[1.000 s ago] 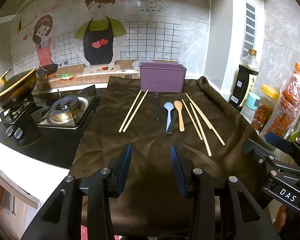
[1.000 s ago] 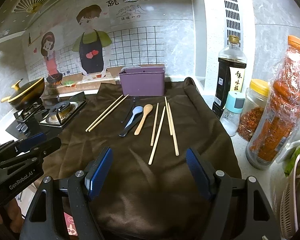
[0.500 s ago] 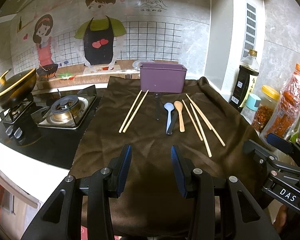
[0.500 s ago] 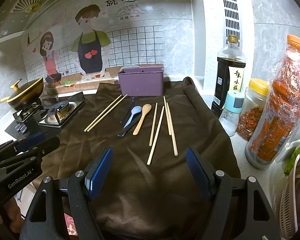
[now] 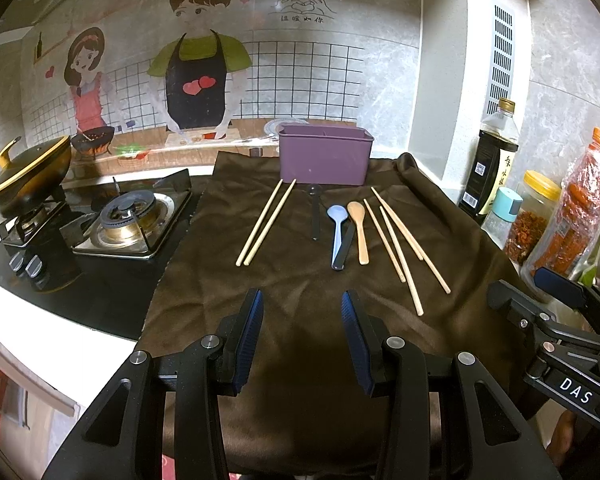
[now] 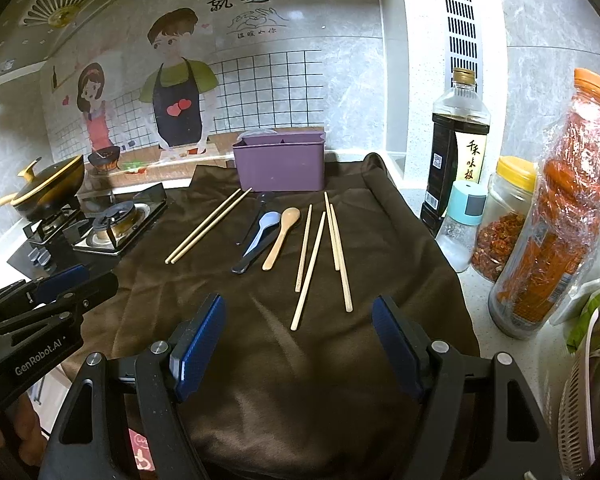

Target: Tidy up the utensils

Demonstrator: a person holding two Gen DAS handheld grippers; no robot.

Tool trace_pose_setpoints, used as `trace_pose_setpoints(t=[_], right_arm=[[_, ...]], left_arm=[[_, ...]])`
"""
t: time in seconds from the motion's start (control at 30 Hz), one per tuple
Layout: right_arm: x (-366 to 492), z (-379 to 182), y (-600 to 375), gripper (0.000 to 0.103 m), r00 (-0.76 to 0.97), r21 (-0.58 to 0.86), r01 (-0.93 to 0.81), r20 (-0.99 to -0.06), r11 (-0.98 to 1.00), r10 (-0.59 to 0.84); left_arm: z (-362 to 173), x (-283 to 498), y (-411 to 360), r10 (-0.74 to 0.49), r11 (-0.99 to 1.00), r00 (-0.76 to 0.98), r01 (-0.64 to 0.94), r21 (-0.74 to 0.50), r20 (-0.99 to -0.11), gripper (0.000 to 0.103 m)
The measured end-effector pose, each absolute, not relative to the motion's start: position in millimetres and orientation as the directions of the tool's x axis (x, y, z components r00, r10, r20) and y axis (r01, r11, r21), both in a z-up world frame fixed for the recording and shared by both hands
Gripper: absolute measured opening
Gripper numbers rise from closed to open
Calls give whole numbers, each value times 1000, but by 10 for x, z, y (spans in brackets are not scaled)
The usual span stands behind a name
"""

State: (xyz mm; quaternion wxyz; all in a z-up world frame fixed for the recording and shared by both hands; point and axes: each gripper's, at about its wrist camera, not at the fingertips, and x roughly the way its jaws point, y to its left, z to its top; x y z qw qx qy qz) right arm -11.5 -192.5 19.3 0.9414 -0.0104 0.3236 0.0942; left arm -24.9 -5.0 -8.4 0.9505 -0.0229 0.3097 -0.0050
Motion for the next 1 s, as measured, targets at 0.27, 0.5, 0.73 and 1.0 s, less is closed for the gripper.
trace_pose_setpoints(t=[0.27, 0.5, 0.73, 1.0], right_arm=[[6, 253, -1941, 74, 793, 23, -170, -590, 985, 150], [410, 358, -1955, 74, 808, 3, -172, -571, 985, 143], [1003, 278, -1815, 74, 765, -28, -207, -628, 978, 144], [1606, 82, -1504, 74, 708, -19, -272, -682, 962, 186]], left_arm=[[-78, -167, -23, -38, 998, 806, 2, -61, -591, 42], [-51, 238, 19, -79, 997, 798, 53, -61, -598, 42], [50, 742, 139, -139, 990, 784, 102, -96, -605, 42], [155, 1202, 453, -147, 988, 788, 83, -134, -597, 42]])
